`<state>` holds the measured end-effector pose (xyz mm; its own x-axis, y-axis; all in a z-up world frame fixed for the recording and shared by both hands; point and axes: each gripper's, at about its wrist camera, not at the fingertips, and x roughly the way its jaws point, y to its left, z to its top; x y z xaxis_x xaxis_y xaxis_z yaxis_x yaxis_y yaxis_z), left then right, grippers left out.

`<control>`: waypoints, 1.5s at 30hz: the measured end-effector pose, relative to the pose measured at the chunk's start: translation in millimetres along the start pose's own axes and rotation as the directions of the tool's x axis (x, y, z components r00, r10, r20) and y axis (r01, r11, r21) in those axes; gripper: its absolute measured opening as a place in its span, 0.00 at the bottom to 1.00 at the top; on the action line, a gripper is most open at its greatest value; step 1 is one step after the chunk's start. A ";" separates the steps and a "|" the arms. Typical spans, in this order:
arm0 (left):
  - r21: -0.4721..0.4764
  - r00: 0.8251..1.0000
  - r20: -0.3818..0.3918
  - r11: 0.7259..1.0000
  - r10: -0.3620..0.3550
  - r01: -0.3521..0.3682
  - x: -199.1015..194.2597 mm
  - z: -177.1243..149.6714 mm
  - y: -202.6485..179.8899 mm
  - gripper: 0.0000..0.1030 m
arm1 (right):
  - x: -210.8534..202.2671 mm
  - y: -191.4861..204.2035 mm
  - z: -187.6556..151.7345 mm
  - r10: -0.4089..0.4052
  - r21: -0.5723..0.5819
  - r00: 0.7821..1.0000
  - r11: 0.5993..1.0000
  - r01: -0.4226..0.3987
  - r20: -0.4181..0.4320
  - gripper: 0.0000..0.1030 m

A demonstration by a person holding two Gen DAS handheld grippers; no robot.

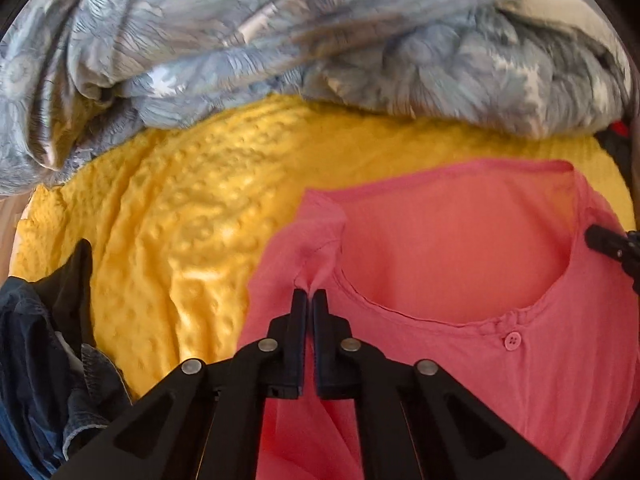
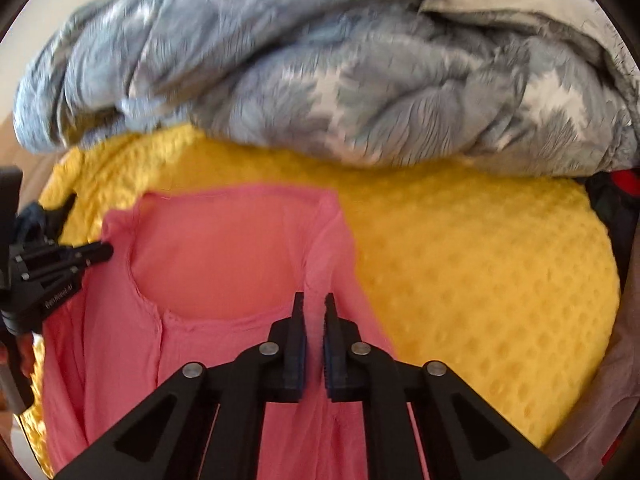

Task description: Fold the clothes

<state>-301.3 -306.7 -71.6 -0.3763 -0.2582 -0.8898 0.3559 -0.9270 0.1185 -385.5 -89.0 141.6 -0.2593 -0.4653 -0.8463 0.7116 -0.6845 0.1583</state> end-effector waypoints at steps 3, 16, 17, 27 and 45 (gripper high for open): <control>-0.036 1.000 0.027 0.999 0.012 -0.011 -4.9 15.0 7.2 0.02 | -5.0 1.5 14.0 -0.010 0.009 0.999 1.000 0.010 0.037 0.05; -0.134 0.982 0.027 0.974 0.186 -0.181 27.3 64.3 30.7 0.03 | 42.6 15.3 72.0 -0.111 0.019 0.992 0.994 0.110 0.061 0.04; -0.129 0.983 -0.012 0.975 0.182 -0.182 37.5 62.2 31.7 0.07 | 48.8 16.2 71.3 -0.123 0.009 0.991 0.992 0.123 0.054 0.04; -0.116 0.997 -0.035 0.991 0.066 -0.070 26.6 35.2 73.7 0.27 | 38.8 -23.9 63.9 -0.161 0.030 0.986 0.987 0.160 0.036 0.44; -0.166 0.979 0.202 0.985 -0.015 0.050 -168.5 -189.6 37.7 0.42 | -132.3 88.0 -128.7 0.344 -0.019 0.939 0.938 -0.345 -0.019 0.54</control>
<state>-62.2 -246.5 -0.9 -0.5468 -0.2937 -0.7841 0.4737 -0.8807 -0.0005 -204.5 -15.5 202.0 0.0141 -0.6619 -0.7495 0.7696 -0.4714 0.4308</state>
